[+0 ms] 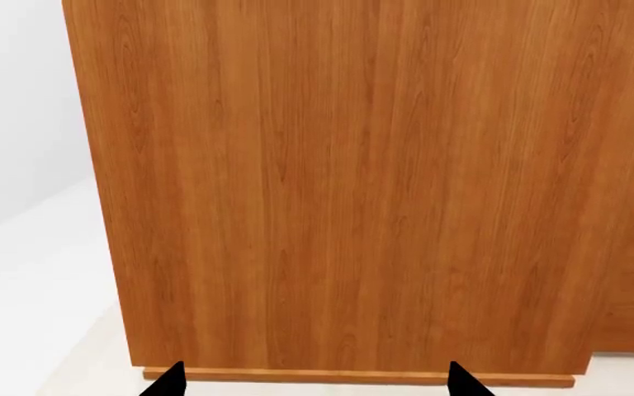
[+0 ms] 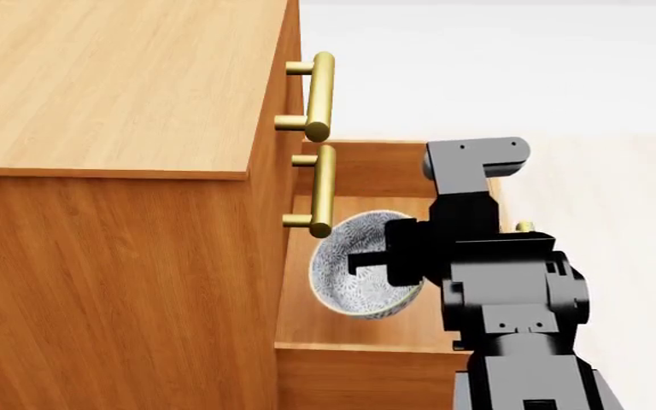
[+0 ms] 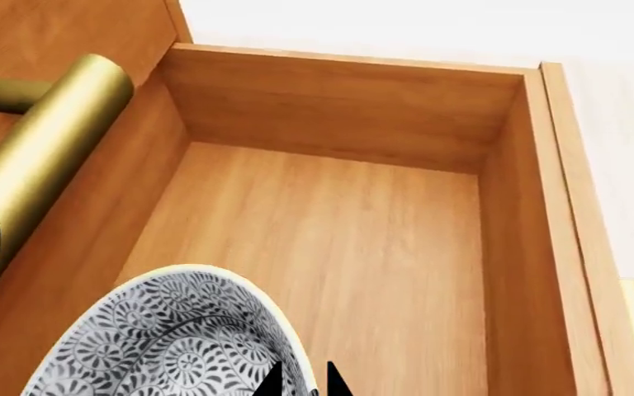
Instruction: Put the bowl in the bottom drawer of the cabinet and close it.
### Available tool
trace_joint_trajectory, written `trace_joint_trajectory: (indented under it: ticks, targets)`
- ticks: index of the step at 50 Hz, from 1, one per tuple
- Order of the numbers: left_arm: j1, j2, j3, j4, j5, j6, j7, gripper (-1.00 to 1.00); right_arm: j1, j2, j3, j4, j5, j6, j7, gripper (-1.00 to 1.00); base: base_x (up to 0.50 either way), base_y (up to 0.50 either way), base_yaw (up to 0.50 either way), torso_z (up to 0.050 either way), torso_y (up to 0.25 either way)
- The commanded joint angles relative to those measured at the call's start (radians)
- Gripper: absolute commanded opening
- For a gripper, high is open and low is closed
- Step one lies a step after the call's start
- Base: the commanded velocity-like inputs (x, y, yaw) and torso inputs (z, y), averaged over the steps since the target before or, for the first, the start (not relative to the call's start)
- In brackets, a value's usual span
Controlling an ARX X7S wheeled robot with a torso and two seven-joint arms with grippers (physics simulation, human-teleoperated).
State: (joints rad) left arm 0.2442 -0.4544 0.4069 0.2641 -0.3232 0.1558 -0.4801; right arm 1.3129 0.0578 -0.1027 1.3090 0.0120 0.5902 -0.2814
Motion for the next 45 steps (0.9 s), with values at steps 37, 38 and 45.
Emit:
trace_joint_trajectory:
  ticks: [37, 38, 45]
  targets:
    - [-0.001, -0.006, 0.007, 0.002, -0.004, 0.003, -0.007, 1.0, 0.006, -0.003, -0.072, -0.003, -0.032, -0.079, -0.059, 1.0, 0.0, 0.0, 0.0, 0.001, 0.0]
    - [0.0, -0.008, 0.007, 0.006, -0.004, 0.001, -0.008, 1.0, 0.011, -0.002, -0.071, -0.003, -0.03, -0.08, -0.06, 1.0, 0.0, 0.0, 0.0, 0.0, 0.0]
    - [-0.004, -0.004, 0.009, -0.007, 0.001, 0.01, -0.006, 1.0, 0.005, 0.012, -0.085, -0.09, -0.037, -0.049, -0.068, 1.0, 0.0, 0.0, 0.0, 0.0, 0.0]
